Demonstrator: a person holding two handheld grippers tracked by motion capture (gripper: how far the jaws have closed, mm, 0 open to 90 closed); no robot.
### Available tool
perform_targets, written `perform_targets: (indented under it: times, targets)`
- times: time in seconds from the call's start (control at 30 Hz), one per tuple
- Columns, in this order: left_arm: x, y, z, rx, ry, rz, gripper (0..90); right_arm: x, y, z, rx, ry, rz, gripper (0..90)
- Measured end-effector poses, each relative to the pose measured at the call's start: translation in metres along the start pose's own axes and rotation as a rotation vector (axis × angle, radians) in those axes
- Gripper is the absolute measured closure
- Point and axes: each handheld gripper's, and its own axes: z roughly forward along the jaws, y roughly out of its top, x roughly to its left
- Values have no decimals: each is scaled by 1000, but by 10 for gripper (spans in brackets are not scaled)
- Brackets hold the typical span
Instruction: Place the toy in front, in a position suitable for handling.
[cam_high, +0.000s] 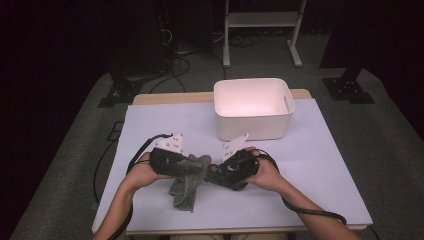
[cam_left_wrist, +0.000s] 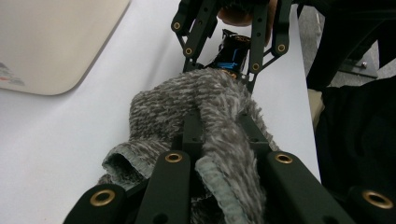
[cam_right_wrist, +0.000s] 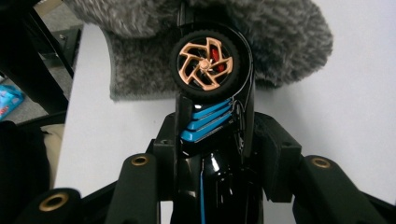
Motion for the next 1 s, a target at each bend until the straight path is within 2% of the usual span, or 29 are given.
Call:
perform_targets:
  times: [0.2,0.27,0.37,0.47,0.6,0.63,0.73,1.0]
  targets:
    - [2,4,13,4,-28,-1,772,0,-19,-3,-9,-11,25,560]
    - [2,6,16,7,-31,-2,772,0,-23,-7,-31,-12,36,560]
    - [2,9,21,10,-37,2,772,0,-29,-12,-12,-34,32,558]
    - [2,12,24,12,-44,6,772,3,-34,-21,-38,-49,28,556]
    - [2,16,31,15,-55,8,772,6,-43,-31,-45,-49,41,553]
    - [1,17,31,17,-58,12,772,6,-44,-33,-48,-56,32,553]
    - [0,22,34,31,-64,31,772,9,-47,-42,-42,-76,26,551]
    - [-2,29,39,35,-72,42,772,16,-58,-66,-10,-109,26,551]
